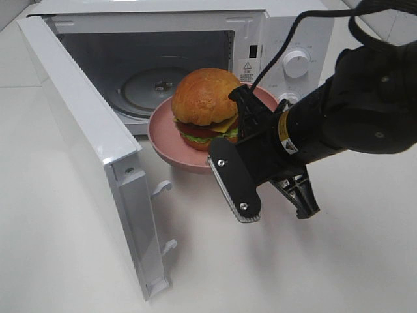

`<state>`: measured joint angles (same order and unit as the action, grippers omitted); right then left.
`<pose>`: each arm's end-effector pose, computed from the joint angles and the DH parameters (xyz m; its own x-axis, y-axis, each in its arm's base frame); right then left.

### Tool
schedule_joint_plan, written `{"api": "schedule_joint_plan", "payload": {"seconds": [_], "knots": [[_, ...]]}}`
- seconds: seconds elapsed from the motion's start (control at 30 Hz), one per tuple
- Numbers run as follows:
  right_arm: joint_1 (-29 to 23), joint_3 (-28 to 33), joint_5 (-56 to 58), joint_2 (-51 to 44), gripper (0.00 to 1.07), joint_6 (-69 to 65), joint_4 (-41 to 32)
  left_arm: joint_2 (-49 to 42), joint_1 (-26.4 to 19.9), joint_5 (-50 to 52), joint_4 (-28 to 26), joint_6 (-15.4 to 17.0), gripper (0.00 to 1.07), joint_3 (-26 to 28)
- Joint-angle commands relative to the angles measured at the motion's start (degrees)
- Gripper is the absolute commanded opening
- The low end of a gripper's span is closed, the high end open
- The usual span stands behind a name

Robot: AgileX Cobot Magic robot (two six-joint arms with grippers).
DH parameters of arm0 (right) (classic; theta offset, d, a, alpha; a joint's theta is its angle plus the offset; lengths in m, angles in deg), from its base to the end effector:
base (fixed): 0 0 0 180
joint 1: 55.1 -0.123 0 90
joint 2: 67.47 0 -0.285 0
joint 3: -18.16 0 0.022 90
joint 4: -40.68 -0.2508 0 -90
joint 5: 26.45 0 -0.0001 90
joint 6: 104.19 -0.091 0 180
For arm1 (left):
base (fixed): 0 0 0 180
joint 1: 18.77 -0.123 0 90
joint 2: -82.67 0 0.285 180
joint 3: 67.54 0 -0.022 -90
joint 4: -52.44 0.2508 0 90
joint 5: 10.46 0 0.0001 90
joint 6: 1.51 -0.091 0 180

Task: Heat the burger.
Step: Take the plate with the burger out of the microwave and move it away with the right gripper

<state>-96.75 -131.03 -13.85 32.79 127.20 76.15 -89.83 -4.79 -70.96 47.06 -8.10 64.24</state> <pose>0.2397 0.1977 0.1847 0.5602 -0.8264 0.0574 -0.6223 -0.4656 -0.6292 -0.0079 -0.0057 0.2796 -0.4047 0.1712 -0.8983 0.3405 0.9399 0.0258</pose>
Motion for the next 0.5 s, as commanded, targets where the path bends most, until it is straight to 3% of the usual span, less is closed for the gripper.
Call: {"api": "schedule_joint_plan", "payload": {"seconds": [0.03,0.5], "knots": [[0.4,3.38,-1.72,-5.04,0.0,-0.97,0.92,-1.15,-0.23,0.8,-0.17,0.23,0.0,-0.06],[0.4,13.87,1.89,-17.07,0.0,-5.84,1.32,-1.15,-0.23,0.8,-0.17,0.23,0.0,-0.06]]}}
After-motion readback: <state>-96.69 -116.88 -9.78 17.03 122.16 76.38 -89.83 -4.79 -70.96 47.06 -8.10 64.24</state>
